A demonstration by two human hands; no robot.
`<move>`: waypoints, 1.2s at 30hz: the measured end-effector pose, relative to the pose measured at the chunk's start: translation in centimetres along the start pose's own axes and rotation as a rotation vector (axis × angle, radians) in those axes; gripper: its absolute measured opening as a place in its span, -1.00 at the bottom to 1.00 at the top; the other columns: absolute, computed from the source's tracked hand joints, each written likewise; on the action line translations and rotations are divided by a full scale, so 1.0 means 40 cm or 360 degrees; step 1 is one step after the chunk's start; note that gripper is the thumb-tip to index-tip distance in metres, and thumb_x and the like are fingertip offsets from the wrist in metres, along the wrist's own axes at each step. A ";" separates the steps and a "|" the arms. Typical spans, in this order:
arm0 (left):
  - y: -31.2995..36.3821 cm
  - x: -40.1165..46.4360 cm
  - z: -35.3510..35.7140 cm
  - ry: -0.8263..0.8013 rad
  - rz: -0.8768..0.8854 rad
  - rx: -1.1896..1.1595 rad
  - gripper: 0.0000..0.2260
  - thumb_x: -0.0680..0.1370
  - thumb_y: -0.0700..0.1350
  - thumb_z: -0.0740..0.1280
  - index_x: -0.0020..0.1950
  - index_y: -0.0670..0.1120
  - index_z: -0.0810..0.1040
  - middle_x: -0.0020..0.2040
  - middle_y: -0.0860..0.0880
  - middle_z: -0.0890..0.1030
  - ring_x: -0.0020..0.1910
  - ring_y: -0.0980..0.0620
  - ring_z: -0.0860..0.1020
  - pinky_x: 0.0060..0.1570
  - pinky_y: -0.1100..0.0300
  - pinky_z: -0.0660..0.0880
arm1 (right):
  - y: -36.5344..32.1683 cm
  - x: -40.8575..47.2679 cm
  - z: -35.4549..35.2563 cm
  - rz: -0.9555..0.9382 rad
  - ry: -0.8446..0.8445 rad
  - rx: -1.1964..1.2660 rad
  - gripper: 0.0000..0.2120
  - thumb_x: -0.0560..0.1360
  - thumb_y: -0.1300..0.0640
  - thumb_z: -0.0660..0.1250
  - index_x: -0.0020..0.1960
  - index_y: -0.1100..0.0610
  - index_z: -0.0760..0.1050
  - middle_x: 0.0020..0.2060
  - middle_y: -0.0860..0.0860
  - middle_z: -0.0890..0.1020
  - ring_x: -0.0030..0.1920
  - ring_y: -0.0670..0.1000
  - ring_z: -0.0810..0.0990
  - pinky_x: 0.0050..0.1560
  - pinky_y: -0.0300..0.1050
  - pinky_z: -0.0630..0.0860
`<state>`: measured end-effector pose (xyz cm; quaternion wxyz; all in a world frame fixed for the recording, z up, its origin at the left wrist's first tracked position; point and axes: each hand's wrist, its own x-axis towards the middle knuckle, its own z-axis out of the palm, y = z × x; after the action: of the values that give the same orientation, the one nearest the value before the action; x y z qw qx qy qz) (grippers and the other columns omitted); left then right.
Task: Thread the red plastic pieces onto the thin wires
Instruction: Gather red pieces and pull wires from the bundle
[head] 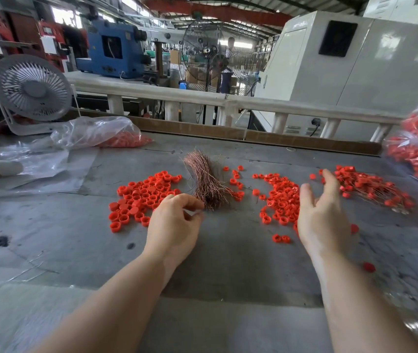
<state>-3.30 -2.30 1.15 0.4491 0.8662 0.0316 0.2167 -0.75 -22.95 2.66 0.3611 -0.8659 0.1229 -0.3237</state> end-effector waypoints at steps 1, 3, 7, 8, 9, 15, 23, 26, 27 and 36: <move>-0.001 0.000 0.000 0.0006 0.0018 0.0053 -0.89 0.45 -0.21 0.40 -0.10 -0.01 0.61 -0.11 0.04 0.51 -0.29 0.17 0.41 -0.29 0.39 0.23 | -0.004 -0.005 0.002 -0.0040 -0.0057 -0.0042 -0.58 0.60 -0.07 0.09 0.43 0.00 0.24 0.21 0.17 0.55 0.13 0.27 0.52 -0.02 0.03 0.38; -0.002 0.000 0.000 0.0004 0.0019 0.0109 -0.90 0.45 -0.20 0.39 -0.07 -0.03 0.61 -0.10 0.05 0.46 -0.24 0.12 0.41 -0.27 0.36 0.20 | -0.009 -0.011 0.008 -0.0091 -0.0164 -0.0148 -0.58 0.59 -0.13 0.03 0.38 0.00 0.33 0.19 0.14 0.56 0.16 0.24 0.51 0.03 0.04 0.40; -0.003 -0.001 0.001 -0.0009 0.0010 0.0153 -0.90 0.47 -0.17 0.39 -0.06 -0.01 0.60 -0.11 0.08 0.42 -0.16 0.09 0.41 -0.27 0.35 0.18 | -0.006 -0.013 0.014 -0.0162 -0.0200 -0.0188 -0.67 0.61 -0.03 0.06 0.03 0.11 0.54 -0.09 0.17 0.64 -0.04 0.25 0.55 -0.18 -0.04 0.35; -0.003 -0.001 0.001 -0.0010 0.0009 0.0163 -0.91 0.47 -0.17 0.39 -0.06 -0.01 0.60 -0.11 0.08 0.42 -0.15 0.08 0.41 -0.27 0.34 0.18 | -0.005 -0.012 0.015 -0.0168 -0.0222 -0.0196 -0.71 0.60 0.03 0.10 -0.03 0.13 0.55 -0.13 0.16 0.64 -0.07 0.25 0.55 -0.21 -0.05 0.36; -0.004 -0.001 0.001 -0.0009 0.0010 0.0172 -0.90 0.47 -0.17 0.39 -0.06 -0.01 0.61 -0.11 0.07 0.42 -0.14 0.07 0.42 -0.26 0.34 0.18 | -0.004 -0.013 0.015 -0.0177 -0.0241 -0.0204 -0.75 0.59 0.09 0.14 -0.04 0.12 0.57 -0.13 0.14 0.65 -0.08 0.23 0.55 -0.20 -0.05 0.39; -0.008 -0.001 -0.002 0.0050 0.0034 0.0385 -0.86 0.48 -0.14 0.36 0.02 0.01 0.61 0.01 0.07 0.39 0.10 -0.01 0.33 -0.03 0.31 0.12 | -0.017 -0.032 0.030 -0.0529 -0.0344 -0.0171 -0.86 0.47 0.27 0.31 -0.03 0.15 0.62 -0.10 0.05 0.63 -0.02 0.11 0.53 -0.02 -0.09 0.40; -0.009 -0.003 -0.001 -0.0002 -0.0025 0.0417 -0.83 0.50 -0.11 0.34 0.05 0.07 0.58 0.15 0.02 0.41 0.16 -0.02 0.28 0.13 0.19 0.18 | -0.011 -0.030 0.036 -0.0494 -0.0252 -0.0264 -0.80 0.46 0.34 0.28 -0.04 0.16 0.63 -0.04 0.09 0.61 0.05 0.15 0.50 0.10 -0.02 0.38; -0.009 -0.005 -0.001 -0.0003 -0.0027 0.0413 -0.83 0.49 -0.11 0.33 0.05 0.07 0.59 0.14 0.02 0.42 0.15 -0.03 0.29 0.14 0.16 0.20 | -0.001 -0.015 0.021 -0.0240 -0.0105 -0.0236 -0.72 0.43 0.40 0.21 -0.05 0.14 0.62 0.00 0.11 0.58 0.08 0.17 0.47 0.06 -0.01 0.37; -0.009 -0.004 -0.001 -0.0008 -0.0031 0.0417 -0.83 0.49 -0.11 0.33 0.05 0.07 0.59 0.13 0.03 0.41 0.15 -0.03 0.28 0.15 0.16 0.21 | 0.001 -0.012 0.018 -0.0181 -0.0086 -0.0247 -0.69 0.41 0.43 0.20 -0.05 0.13 0.62 0.01 0.12 0.57 0.09 0.17 0.45 0.07 0.00 0.36; -0.007 -0.005 -0.003 -0.0027 -0.0042 0.0411 -0.84 0.51 -0.09 0.33 0.06 0.07 0.59 0.02 0.09 0.33 0.14 -0.01 0.29 0.15 0.13 0.21 | 0.020 0.003 0.006 0.0006 0.0001 -0.0291 -0.62 0.37 0.47 0.18 0.02 0.17 0.61 0.12 0.15 0.47 0.19 0.18 0.37 0.21 -0.06 0.26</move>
<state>-3.49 -2.10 0.91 0.3369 0.9181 0.0668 0.1977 -0.49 -23.43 2.03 0.2811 -0.8949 0.1537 -0.3107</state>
